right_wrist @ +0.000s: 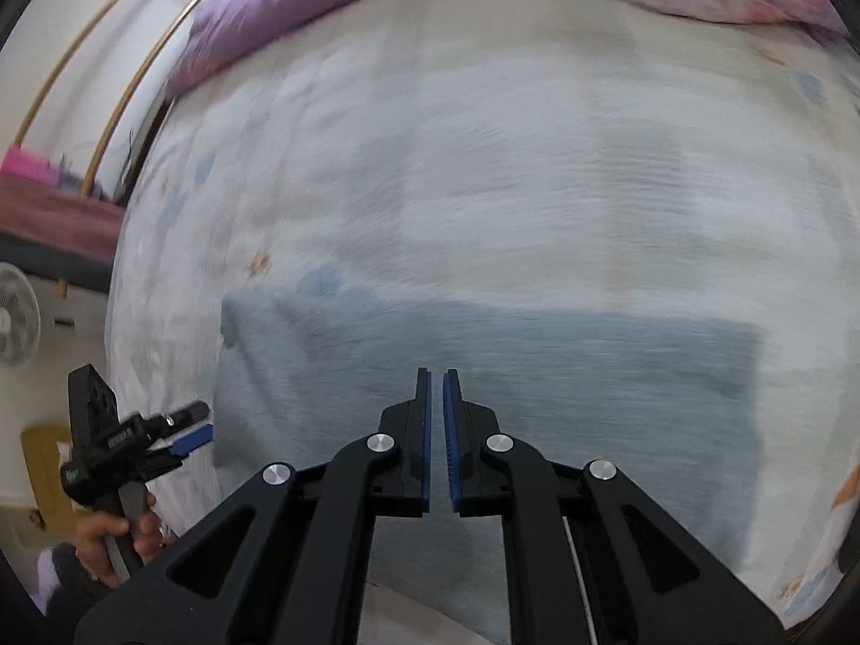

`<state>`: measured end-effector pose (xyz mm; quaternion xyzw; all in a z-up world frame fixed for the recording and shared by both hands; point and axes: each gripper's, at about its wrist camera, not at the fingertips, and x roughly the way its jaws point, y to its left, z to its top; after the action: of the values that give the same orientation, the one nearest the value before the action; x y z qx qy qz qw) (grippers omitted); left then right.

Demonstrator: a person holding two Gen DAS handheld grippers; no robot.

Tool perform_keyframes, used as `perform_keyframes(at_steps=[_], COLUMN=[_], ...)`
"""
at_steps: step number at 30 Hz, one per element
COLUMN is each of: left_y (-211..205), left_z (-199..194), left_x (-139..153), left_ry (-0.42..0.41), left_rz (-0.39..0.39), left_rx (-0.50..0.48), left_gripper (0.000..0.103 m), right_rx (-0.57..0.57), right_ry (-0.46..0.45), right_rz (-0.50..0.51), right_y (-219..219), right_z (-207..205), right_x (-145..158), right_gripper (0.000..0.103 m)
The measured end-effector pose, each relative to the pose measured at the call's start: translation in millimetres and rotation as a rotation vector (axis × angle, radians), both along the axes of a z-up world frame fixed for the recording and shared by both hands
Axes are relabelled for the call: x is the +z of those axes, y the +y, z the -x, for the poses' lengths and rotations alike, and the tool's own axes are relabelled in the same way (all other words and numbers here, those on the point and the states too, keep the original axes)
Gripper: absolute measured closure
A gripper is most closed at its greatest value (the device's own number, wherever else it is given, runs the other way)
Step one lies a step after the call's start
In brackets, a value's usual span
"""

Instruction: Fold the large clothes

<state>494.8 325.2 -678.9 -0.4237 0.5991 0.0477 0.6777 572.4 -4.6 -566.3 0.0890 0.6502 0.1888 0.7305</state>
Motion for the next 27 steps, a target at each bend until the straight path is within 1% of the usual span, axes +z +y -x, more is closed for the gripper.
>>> perform_keyframes(at_steps=[2,4,5,6,7,8,9,11,12,14,16,19,20,22,25,26,27], left_y=[-3,-4,-5,-4,-3,-4,-7,-13,-21,-26,-32,-41,-40,-39,-31,-31,-27], left_z=[3,4,6,10,14,18,19,18,14,12,6,1,2,3,7,7,11], left_x=[-3,-4,-5,-8,-13,-22,-28,-30,-31,-29,-25,-30,-31,-32,-34,-34,-35], left_ry=[0.006,0.047,0.054,0.054,0.061,0.079,0.082,0.057,0.056,0.063,0.058,0.073,0.065,0.059,0.054,0.055,0.057], left_rz=[-0.042,-0.122,-0.150,-0.138,-0.103,-0.048,-0.031,-0.050,-0.071,-0.088,-0.056,-0.090,-0.085,-0.065,-0.048,-0.057,-0.062], left_rx=[-0.049,-0.079,-0.086,-0.083,-0.074,-0.066,-0.067,-0.101,-0.137,-0.161,-0.152,-0.199,-0.198,-0.177,-0.171,-0.183,-0.190], left_gripper=[0.030,0.030,0.030,0.030,0.030,0.030,0.028,0.025,0.024,0.024,0.026,0.030,0.031,0.035,0.046,0.049,0.053], right_rx=[-0.003,0.020,0.027,0.030,0.032,0.036,0.032,-0.001,-0.005,-0.008,-0.035,-0.062,-0.058,-0.059,-0.076,-0.079,-0.087], right_ry=[0.025,0.046,0.062,0.087,0.095,0.099,0.096,0.103,0.114,0.119,0.128,0.152,0.158,0.175,0.227,0.238,0.248], right_rz=[-0.005,0.030,0.040,0.075,0.108,0.122,0.122,0.105,0.107,0.106,0.086,0.052,0.045,0.056,0.078,0.105,0.108], right_y=[15,29,36,40,45,47,47,44,45,45,39,31,30,28,28,28,30], right_z=[2,1,0,1,3,3,2,-3,-6,-6,-1,20,33,52,79,85,85], right_x=[-10,-21,-30,-43,-53,-66,-74,-80,-81,-81,-73,-51,-44,-40,-53,-64,-75], right_gripper=[0.097,0.097,0.097,0.102,0.103,0.103,0.103,0.103,0.103,0.103,0.103,0.103,0.102,0.102,0.103,0.103,0.103])
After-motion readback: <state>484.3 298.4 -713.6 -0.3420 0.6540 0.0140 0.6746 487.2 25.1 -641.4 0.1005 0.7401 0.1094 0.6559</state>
